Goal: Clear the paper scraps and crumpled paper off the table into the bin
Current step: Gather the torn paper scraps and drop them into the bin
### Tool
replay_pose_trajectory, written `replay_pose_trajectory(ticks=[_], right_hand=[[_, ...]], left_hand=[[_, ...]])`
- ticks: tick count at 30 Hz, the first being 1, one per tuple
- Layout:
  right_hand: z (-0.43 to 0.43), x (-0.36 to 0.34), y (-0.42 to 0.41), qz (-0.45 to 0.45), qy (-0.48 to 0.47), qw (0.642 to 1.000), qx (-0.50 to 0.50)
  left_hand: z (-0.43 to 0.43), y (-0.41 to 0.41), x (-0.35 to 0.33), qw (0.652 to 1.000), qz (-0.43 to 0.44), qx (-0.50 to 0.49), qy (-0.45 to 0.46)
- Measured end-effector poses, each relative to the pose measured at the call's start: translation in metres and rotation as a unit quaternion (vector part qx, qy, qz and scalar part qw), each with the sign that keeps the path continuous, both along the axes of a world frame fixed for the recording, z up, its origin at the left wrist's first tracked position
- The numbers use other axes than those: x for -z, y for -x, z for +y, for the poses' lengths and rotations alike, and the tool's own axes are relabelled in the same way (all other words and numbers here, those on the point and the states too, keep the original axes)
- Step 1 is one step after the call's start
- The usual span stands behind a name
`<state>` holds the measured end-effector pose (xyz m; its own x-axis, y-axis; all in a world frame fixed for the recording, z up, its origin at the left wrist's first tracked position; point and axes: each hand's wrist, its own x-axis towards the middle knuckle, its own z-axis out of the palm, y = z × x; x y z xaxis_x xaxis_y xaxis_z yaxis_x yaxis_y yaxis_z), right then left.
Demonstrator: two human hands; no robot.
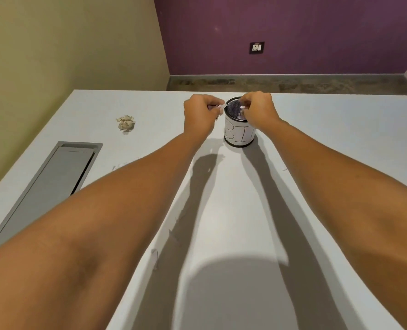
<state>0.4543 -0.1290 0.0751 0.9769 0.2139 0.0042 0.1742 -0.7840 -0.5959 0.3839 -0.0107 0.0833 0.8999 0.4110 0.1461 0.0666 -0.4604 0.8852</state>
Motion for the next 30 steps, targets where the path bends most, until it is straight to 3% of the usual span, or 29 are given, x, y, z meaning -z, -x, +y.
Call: replay_pose_trajectory(ticks=[3, 8, 10, 15, 24, 30], right_hand=[[-0.002, 0.003, 0.000, -0.024, -0.032, 0.999, 0.009], [-0.026, 0.010, 0.034, -0.131, -0.204, 0.966, 0.088], [-0.039, 0.032, 0.063, -0.119, -0.229, 0.962, 0.093], [-0.074, 0.104, 0.146, -0.028, -0.140, 0.987, 0.068], [-0.082, 0.123, 0.188, -0.031, 0.010, 0.999, 0.017], [-0.080, 0.122, 0.189, -0.050, 0.031, 0.998, 0.024]], left_hand=[[-0.006, -0.011, -0.002, 1.000, -0.001, 0.006, -0.010], [-0.020, -0.023, -0.007, 1.000, -0.010, 0.020, -0.012], [-0.026, -0.027, -0.008, 1.000, -0.010, 0.025, -0.011], [-0.040, -0.034, -0.007, 0.999, 0.015, 0.035, -0.014], [-0.047, -0.040, -0.006, 0.995, 0.051, 0.028, -0.085], [-0.045, -0.034, -0.006, 0.993, 0.068, 0.057, -0.079]])
